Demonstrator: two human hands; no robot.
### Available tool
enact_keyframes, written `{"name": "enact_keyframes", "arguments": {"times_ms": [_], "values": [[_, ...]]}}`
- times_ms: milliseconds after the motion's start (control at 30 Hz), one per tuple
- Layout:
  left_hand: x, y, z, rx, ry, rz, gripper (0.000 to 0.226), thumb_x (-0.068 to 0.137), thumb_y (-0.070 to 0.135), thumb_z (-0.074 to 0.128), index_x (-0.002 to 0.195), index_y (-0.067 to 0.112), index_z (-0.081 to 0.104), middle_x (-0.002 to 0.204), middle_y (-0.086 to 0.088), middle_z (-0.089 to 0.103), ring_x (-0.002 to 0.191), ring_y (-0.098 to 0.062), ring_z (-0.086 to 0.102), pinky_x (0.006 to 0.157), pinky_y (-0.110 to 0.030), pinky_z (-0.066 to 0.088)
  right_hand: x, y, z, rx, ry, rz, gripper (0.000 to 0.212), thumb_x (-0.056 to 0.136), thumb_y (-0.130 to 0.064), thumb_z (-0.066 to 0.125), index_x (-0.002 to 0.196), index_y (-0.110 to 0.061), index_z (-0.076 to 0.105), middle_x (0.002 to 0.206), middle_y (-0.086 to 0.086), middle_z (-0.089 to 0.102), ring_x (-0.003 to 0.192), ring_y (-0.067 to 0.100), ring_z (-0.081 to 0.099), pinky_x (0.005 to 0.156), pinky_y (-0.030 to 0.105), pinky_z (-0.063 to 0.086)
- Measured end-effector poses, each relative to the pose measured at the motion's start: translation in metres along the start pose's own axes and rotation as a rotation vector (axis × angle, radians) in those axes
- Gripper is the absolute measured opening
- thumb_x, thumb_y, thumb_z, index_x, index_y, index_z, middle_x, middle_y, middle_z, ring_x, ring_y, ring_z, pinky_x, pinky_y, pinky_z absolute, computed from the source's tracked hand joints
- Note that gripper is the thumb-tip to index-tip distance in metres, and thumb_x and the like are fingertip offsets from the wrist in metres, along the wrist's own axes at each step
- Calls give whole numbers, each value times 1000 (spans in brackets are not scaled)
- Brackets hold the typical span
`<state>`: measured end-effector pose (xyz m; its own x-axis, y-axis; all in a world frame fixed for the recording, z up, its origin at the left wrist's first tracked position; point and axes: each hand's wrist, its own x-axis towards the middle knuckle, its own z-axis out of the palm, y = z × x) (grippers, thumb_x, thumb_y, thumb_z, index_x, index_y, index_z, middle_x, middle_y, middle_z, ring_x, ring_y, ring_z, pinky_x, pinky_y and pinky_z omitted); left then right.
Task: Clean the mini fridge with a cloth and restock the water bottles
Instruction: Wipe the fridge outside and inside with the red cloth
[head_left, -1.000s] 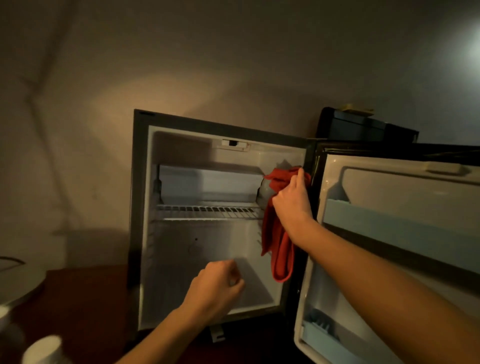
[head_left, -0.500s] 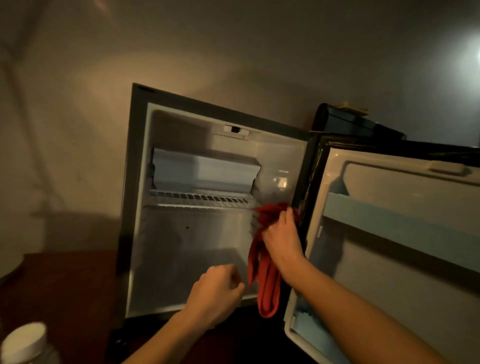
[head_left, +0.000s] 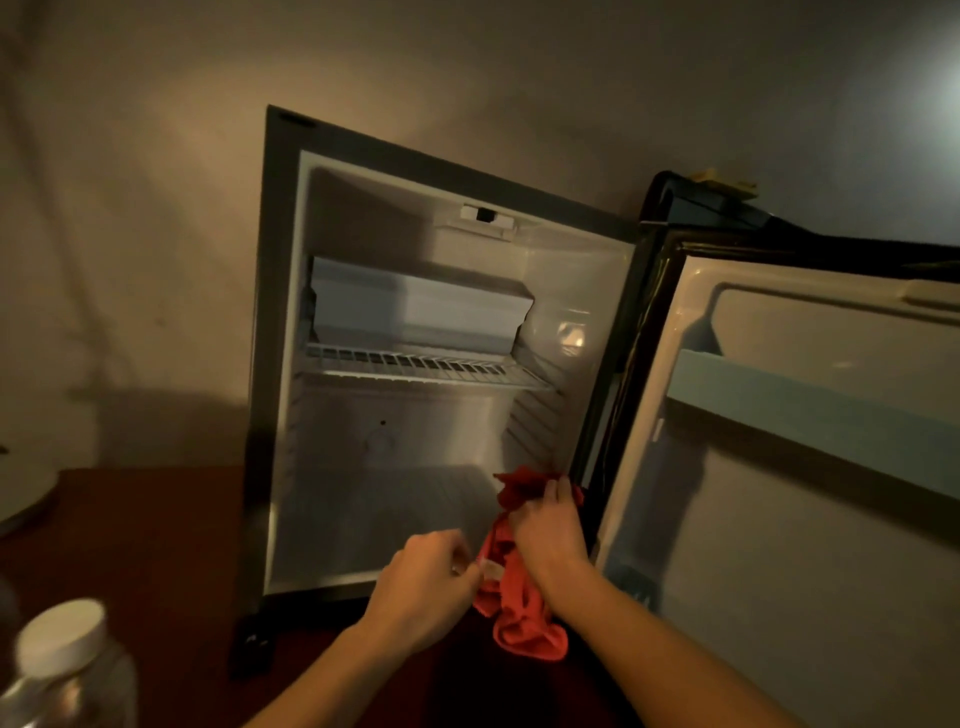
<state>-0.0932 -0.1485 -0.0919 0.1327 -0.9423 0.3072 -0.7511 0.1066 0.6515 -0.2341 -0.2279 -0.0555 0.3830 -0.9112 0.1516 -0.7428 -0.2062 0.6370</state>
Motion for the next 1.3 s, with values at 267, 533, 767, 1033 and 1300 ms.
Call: {"name": "enact_keyframes", "arguments": {"times_ms": [267, 533, 767, 1033, 1300], "values": [[-8, -23, -2, -39, -12, -44, 31, 68, 47, 45, 79, 24, 63, 79, 8, 68, 78, -14, 67, 71, -35, 57, -5, -25, 9, -1, 59, -12, 34, 95, -14, 37, 114, -10, 65, 113, 17, 64, 111, 37, 51, 92, 50, 36], [-8, -27, 3, -32, -36, -58, 27, 71, 45, 46, 80, 26, 63, 79, 8, 68, 75, -11, 67, 70, -36, 57, 20, 16, -33, -106, 122, 71, 35, 99, -11, 34, 123, -20, 58, 118, 3, 63, 113, 33, 49, 88, 41, 33], [-5, -3, 29, -71, -219, 2, 26, 75, 37, 49, 83, 19, 66, 81, 6, 70, 81, -16, 66, 72, -35, 55, 39, 61, -107, -175, 265, 188, 32, 94, -4, 41, 112, -12, 66, 109, 6, 65, 104, 31, 50, 79, 33, 36], [3, 41, 65, -170, -440, 347, 72, 87, 46, 61, 151, 37, 28, 161, 5, 22, 147, -8, 21, 115, -21, 24, 51, 71, -100, -215, 314, 221, 30, 94, -5, 41, 110, -10, 66, 103, 11, 65, 99, 29, 54, 78, 31, 41], [4, 46, 103, -489, -392, 421, 84, 82, 41, 71, 151, 45, 22, 163, 12, 0, 141, 12, 2, 110, -2, 12, 56, 53, -66, -314, 231, 315, 39, 89, 1, 31, 109, -7, 64, 98, 16, 65, 86, 26, 54, 70, 30, 38]]}}
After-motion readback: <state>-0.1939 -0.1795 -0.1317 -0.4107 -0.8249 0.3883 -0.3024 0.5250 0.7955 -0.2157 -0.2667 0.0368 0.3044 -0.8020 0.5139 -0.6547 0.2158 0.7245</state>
